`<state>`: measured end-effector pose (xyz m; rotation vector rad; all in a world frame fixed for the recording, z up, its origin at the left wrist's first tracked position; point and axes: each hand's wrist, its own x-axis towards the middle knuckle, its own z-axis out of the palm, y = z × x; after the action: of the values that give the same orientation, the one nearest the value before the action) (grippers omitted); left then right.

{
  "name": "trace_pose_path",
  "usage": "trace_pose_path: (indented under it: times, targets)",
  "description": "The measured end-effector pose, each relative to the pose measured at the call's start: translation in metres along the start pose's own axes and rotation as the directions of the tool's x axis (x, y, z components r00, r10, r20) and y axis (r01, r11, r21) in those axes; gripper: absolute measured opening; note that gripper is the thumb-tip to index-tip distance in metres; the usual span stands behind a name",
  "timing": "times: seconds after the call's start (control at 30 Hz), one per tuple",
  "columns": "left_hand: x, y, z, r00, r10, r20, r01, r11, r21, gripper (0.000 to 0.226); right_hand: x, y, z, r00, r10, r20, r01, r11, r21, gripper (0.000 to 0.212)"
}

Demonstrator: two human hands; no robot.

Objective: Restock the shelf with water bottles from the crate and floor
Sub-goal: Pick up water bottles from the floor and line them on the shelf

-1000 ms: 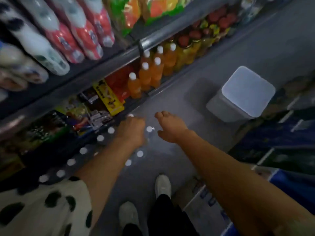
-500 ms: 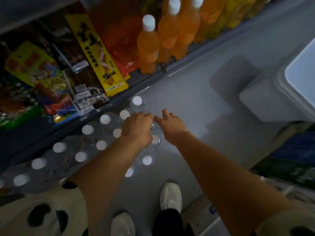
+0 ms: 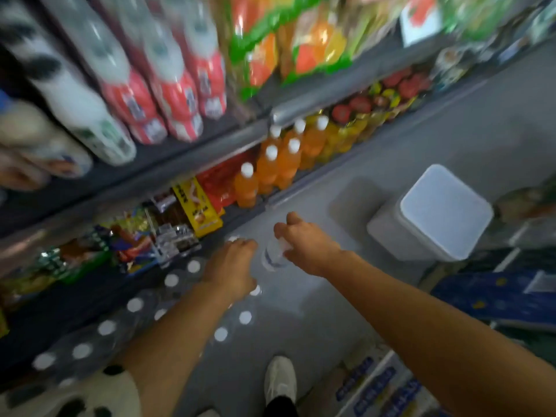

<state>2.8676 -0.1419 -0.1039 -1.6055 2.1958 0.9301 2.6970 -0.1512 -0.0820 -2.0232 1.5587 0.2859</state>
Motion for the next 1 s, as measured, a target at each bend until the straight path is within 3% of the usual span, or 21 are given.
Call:
trace_pose_path:
  times: [0.13,0.3,0.47,0.57,0.67,0.8,1.0]
  targets:
    - [-0.066,0.035,-0.087,0.994,0.077,-0.075,-0.087,0.986,-0.144,0.058,-0.071,-0.043,-0.132,0.994,-0.040,-0.103,0.050,0.994,0.094,0.035]
    - [-0.157,0.078,-0.202,0.940,0.249,-0.234,-0.312,0.906,-0.286,0.076,-0.169,-0.110,-0.295,0.964,-0.086,-0.253,0.095,0.995,0.022,0.028]
    - [-0.244,0.118,-0.296,0.889,0.276,-0.365,-0.411,0.833,-0.371,0.059,-0.262,-0.179,-0.419,0.923,-0.095,-0.373,0.112,0.993,0.024,0.031]
    - [-0.284,0.131,-0.335,0.842,0.315,-0.437,-0.489,0.788,-0.374,0.043,-0.305,-0.213,-0.465,0.897,-0.125,-0.425,0.131,0.991,-0.015,0.020]
    - [-0.317,0.140,-0.365,0.795,0.340,-0.502,-0.548,0.758,-0.354,0.045,-0.335,-0.240,-0.496,0.867,-0.142,-0.478,0.138,0.989,-0.043,0.028]
    - [-0.363,0.144,-0.406,0.789,0.384,-0.479,-0.574,0.739,-0.352,0.036,-0.373,-0.278,-0.528,0.838,-0.195,-0.510,0.154,0.981,-0.121,0.025]
    - [-0.422,0.141,-0.454,0.783,0.475,-0.402,-0.611,0.706,-0.358,0.032,-0.425,-0.327,-0.565,0.849,-0.318,-0.421,0.249,0.945,-0.210,0.020]
